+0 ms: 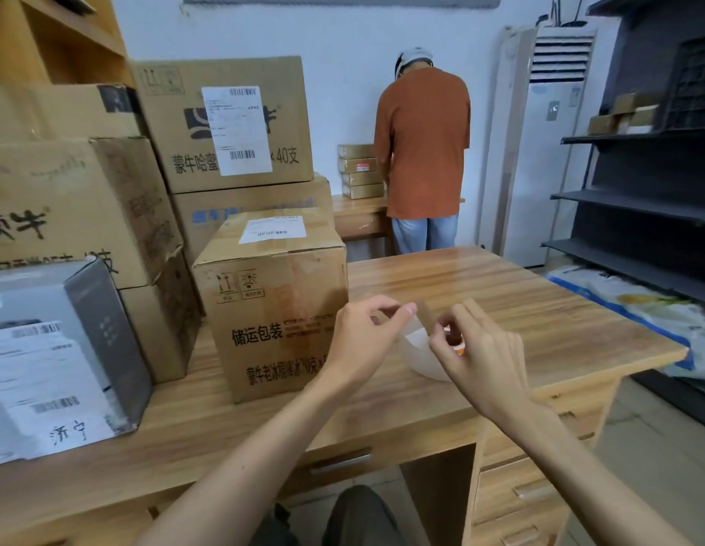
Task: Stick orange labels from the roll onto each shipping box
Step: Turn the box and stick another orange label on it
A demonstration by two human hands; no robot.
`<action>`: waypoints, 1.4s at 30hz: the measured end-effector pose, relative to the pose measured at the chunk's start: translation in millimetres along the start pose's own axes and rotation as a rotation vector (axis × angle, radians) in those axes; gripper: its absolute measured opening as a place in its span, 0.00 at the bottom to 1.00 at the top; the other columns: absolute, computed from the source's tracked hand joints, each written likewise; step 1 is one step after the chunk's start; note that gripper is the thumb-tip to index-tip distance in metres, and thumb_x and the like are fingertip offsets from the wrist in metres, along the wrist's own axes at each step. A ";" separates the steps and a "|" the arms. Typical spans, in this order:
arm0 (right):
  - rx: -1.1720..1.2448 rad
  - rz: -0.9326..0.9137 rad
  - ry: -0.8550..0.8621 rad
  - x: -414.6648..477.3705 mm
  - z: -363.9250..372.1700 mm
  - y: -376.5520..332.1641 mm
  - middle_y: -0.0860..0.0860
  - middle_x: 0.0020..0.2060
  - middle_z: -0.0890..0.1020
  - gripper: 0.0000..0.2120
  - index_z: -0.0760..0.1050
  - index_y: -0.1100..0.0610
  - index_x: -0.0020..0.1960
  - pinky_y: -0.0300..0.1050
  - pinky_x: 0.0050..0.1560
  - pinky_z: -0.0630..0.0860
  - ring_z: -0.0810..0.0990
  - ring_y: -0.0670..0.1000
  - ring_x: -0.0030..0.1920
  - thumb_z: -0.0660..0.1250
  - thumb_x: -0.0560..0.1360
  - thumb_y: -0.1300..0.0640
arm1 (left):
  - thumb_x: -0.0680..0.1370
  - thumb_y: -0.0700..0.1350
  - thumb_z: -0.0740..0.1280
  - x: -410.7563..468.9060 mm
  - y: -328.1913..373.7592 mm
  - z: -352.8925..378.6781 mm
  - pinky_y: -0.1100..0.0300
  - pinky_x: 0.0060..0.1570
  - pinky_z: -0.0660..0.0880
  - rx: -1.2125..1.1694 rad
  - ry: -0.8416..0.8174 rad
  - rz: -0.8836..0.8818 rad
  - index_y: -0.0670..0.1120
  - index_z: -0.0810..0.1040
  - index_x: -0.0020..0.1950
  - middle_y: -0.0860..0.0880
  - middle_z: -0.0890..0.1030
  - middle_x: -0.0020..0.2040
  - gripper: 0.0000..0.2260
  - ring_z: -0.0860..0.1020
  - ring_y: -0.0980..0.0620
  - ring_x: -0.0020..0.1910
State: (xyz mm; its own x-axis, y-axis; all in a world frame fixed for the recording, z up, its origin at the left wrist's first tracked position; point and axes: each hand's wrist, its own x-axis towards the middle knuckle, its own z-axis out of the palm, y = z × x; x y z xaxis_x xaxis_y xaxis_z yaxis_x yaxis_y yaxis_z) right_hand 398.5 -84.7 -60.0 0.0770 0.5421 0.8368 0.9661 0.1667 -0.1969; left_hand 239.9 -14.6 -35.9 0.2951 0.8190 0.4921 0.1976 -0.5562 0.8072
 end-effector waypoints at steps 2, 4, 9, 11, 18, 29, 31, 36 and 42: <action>-0.027 -0.104 0.026 5.8 3.4 -16.4 0.48 0.38 0.74 0.07 0.73 0.55 0.43 0.43 0.21 0.62 0.73 0.51 0.26 0.62 0.77 0.52 | 0.77 0.51 0.74 -5.4 11.2 -13.7 0.67 0.39 0.71 -0.020 0.035 -0.006 0.51 0.87 0.41 0.58 0.83 0.37 0.07 0.76 0.62 0.35; -0.063 -0.188 0.039 9.9 7.3 -31.6 0.50 0.38 0.73 0.07 0.73 0.56 0.42 0.43 0.21 0.60 0.70 0.50 0.25 0.63 0.78 0.54 | 0.76 0.52 0.75 -9.6 16.1 -28.9 0.67 0.38 0.70 0.010 0.088 -0.020 0.48 0.87 0.40 0.57 0.81 0.35 0.10 0.73 0.62 0.33; -0.062 -0.317 0.104 20.9 14.7 -72.6 0.53 0.36 0.73 0.10 0.73 0.58 0.40 0.47 0.23 0.65 0.71 0.56 0.25 0.61 0.78 0.56 | 0.75 0.46 0.75 -19.7 21.0 -67.8 0.69 0.40 0.70 0.062 0.177 -0.042 0.51 0.87 0.39 0.55 0.83 0.37 0.05 0.76 0.64 0.33; -0.010 -0.357 0.099 23.2 15.4 -87.2 0.52 0.37 0.74 0.09 0.74 0.57 0.40 0.46 0.24 0.62 0.73 0.55 0.26 0.63 0.77 0.54 | 0.74 0.45 0.75 -24.1 21.2 -83.9 0.67 0.41 0.72 0.096 0.195 -0.042 0.51 0.87 0.39 0.57 0.84 0.37 0.04 0.77 0.64 0.35; 0.555 0.055 -0.053 47.6 26.2 -117.7 0.44 0.35 0.77 0.12 0.75 0.49 0.40 0.50 0.37 0.74 0.77 0.46 0.37 0.66 0.76 0.42 | 0.79 0.47 0.72 -37.8 17.6 -150.9 0.67 0.28 0.64 0.154 0.181 -0.059 0.48 0.85 0.46 0.63 0.76 0.26 0.05 0.71 0.64 0.25; 1.015 0.300 -0.357 80.7 70.8 -156.6 0.49 0.34 0.84 0.05 0.82 0.52 0.38 0.47 0.39 0.76 0.79 0.45 0.37 0.76 0.72 0.54 | 0.79 0.46 0.73 -39.5 -6.7 -205.1 0.67 0.37 0.70 0.222 0.215 0.013 0.54 0.86 0.44 0.59 0.82 0.35 0.05 0.76 0.62 0.34; 0.923 0.261 -0.333 82.8 76.9 -160.5 0.48 0.34 0.83 0.06 0.81 0.50 0.37 0.52 0.43 0.77 0.79 0.45 0.37 0.75 0.72 0.53 | 0.78 0.47 0.74 -35.6 -13.5 -208.6 0.62 0.43 0.73 0.243 0.266 0.026 0.57 0.86 0.42 0.57 0.83 0.40 0.06 0.78 0.59 0.40; 0.628 0.196 -0.231 85.9 81.2 -178.5 0.44 0.35 0.80 0.07 0.79 0.50 0.40 0.48 0.40 0.76 0.78 0.44 0.38 0.72 0.75 0.50 | 0.76 0.49 0.75 -25.9 -23.0 -209.9 0.57 0.47 0.77 0.275 0.338 -0.004 0.54 0.88 0.43 0.56 0.85 0.42 0.02 0.81 0.57 0.45; 0.469 0.181 -0.163 86.7 88.5 -189.8 0.43 0.38 0.77 0.06 0.79 0.49 0.43 0.36 0.33 0.63 0.74 0.43 0.38 0.69 0.77 0.49 | 0.75 0.51 0.76 -14.9 -34.7 -208.8 0.49 0.49 0.80 0.311 0.441 -0.047 0.53 0.87 0.42 0.56 0.85 0.42 0.04 0.82 0.55 0.45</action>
State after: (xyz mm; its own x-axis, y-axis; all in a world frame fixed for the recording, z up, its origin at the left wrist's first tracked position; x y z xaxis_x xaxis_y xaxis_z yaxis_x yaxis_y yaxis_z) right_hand 200.0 3.5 4.7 0.1569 0.7113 0.6851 0.7244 0.3887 -0.5694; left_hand 33.5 21.9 -3.2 -0.1283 0.7883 0.6017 0.4887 -0.4777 0.7301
